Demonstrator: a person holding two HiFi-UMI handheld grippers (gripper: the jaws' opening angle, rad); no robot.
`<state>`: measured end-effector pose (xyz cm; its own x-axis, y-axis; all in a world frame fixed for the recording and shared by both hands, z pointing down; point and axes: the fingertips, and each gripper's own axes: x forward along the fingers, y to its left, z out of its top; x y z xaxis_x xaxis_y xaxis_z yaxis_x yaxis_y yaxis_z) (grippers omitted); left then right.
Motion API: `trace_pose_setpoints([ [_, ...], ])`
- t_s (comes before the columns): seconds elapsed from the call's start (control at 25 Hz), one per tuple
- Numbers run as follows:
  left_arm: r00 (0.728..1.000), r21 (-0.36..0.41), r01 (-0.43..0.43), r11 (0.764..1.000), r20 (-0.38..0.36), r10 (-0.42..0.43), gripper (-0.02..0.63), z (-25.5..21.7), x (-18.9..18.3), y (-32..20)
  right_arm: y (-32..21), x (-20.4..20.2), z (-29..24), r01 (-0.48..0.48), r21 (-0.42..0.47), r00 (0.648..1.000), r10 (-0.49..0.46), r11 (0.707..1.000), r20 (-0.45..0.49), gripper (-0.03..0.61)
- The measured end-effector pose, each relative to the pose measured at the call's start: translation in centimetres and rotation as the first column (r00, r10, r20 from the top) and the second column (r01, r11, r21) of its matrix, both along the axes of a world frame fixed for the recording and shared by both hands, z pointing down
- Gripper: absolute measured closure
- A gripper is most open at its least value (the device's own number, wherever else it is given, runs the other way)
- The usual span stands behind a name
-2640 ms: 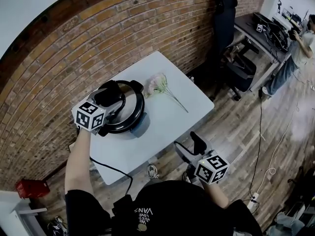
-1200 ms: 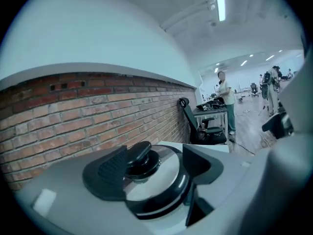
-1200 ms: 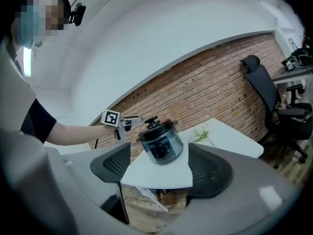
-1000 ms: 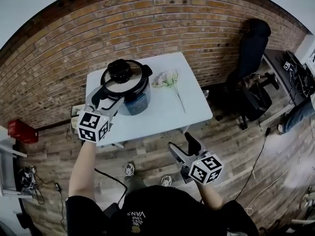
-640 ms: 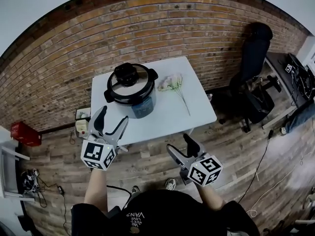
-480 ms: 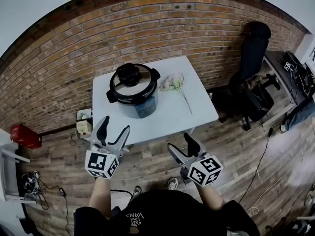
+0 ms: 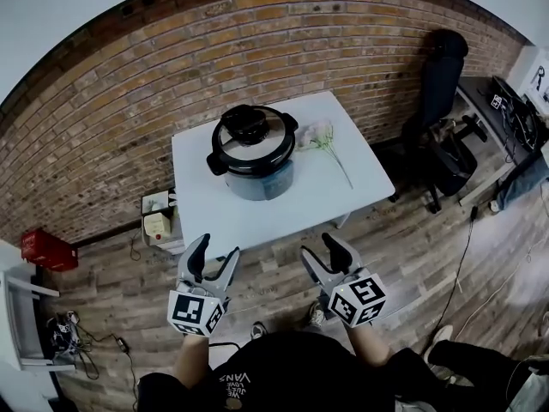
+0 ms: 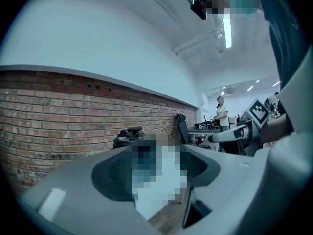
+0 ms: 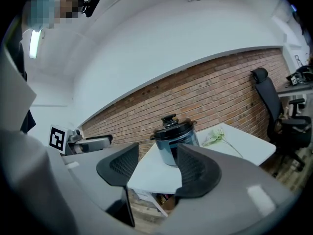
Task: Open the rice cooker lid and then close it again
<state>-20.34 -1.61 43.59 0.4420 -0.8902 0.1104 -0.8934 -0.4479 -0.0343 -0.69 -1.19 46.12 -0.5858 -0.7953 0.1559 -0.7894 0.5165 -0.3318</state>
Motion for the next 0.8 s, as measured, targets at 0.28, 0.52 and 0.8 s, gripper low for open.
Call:
trace_pose_setpoints([
  [0.28,0.998,0.008,-0.05,0.999,-0.024,0.05,0.502,0.3,-2.1,2.0,1.7,-2.7,0.0,-0.054,0.012,0.998,0.055,0.998,-0.037,0.406],
  [0.52,0.994,0.014,-0.108,0.994,-0.023,0.109,0.596,0.9,-2.8,3.8,3.5,-4.5,0.0,-0.084,0.022,0.995,0.085,0.996,-0.053,0.523],
  [0.8,0.985,-0.021,-0.173,0.985,-0.016,0.172,0.612,2.5,-3.2,6.2,5.6,-6.8,0.9,-0.09,0.002,0.994,0.09,0.996,-0.062,0.572],
])
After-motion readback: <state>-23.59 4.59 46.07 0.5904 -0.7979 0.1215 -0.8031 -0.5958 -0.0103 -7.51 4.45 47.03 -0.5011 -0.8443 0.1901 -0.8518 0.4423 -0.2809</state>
